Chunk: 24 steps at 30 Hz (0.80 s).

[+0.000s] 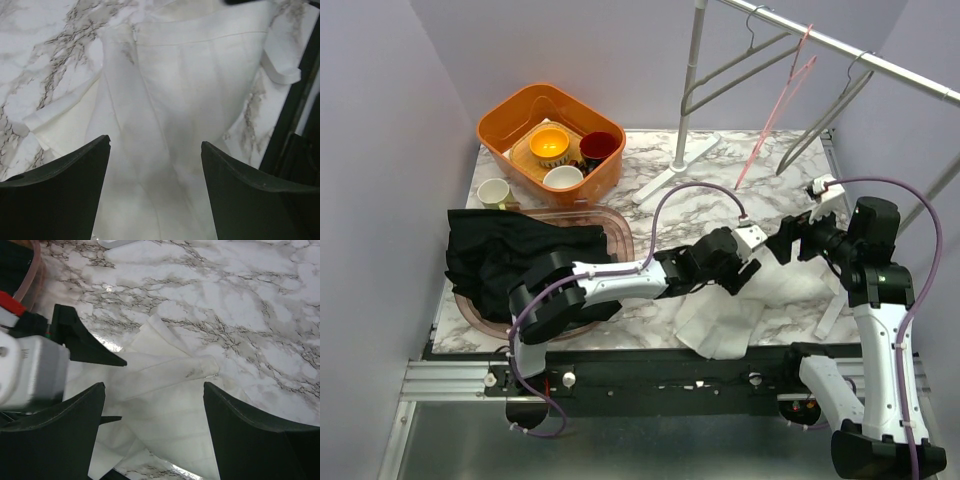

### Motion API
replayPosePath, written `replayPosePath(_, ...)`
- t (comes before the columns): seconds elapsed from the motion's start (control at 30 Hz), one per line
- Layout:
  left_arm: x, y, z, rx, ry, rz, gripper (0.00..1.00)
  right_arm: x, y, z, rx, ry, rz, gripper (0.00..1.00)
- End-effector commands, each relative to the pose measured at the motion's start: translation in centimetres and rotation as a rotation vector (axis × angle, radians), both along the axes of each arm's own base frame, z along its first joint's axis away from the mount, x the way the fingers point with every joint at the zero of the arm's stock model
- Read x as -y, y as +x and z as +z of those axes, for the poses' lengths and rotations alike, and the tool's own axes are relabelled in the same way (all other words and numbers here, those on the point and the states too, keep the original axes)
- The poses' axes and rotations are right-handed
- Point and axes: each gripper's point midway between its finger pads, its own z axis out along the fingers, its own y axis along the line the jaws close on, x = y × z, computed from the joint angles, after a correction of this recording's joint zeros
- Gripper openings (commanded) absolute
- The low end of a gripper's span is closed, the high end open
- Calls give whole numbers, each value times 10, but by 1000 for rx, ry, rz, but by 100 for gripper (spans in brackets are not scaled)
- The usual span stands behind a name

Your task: Place the skirt on the hanger

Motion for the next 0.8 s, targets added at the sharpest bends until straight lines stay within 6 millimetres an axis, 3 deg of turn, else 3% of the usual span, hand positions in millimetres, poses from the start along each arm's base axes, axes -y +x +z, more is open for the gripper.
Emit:
replayPosePath(0.0,-6,21,-28,40,111,92,74,4,7,4,30,13,-32,86)
replayPosePath(0.1,-7,13,-42,15,128,60,48,4,7,3,28,16,-32,86)
replayPosePath(0.13,-11,11,-46,11,136,56,33,4,7,3,27,16,-30,86)
replayPosePath(0.17,-13,10,-47,8,144,53,27,5,7,3,27,15,-33,86)
replayPosePath(0.2,-16,9,-49,4,152,49,21,5,7,5,27,14,-32,86)
replayPosePath(0.23,-23,7,-53,1,168,53,5,5,7,5,24,13,-34,86)
replayPosePath(0.27,-31,6,-57,-8,181,68,0,5,7,6,27,11,-32,86)
replayPosePath(0.53,-122,7,-49,-139,134,272,0,4,5,18,27,12,-22,86)
replayPosePath(0.77,-161,-6,-63,-300,94,337,0,-7,-11,48,51,20,45,86)
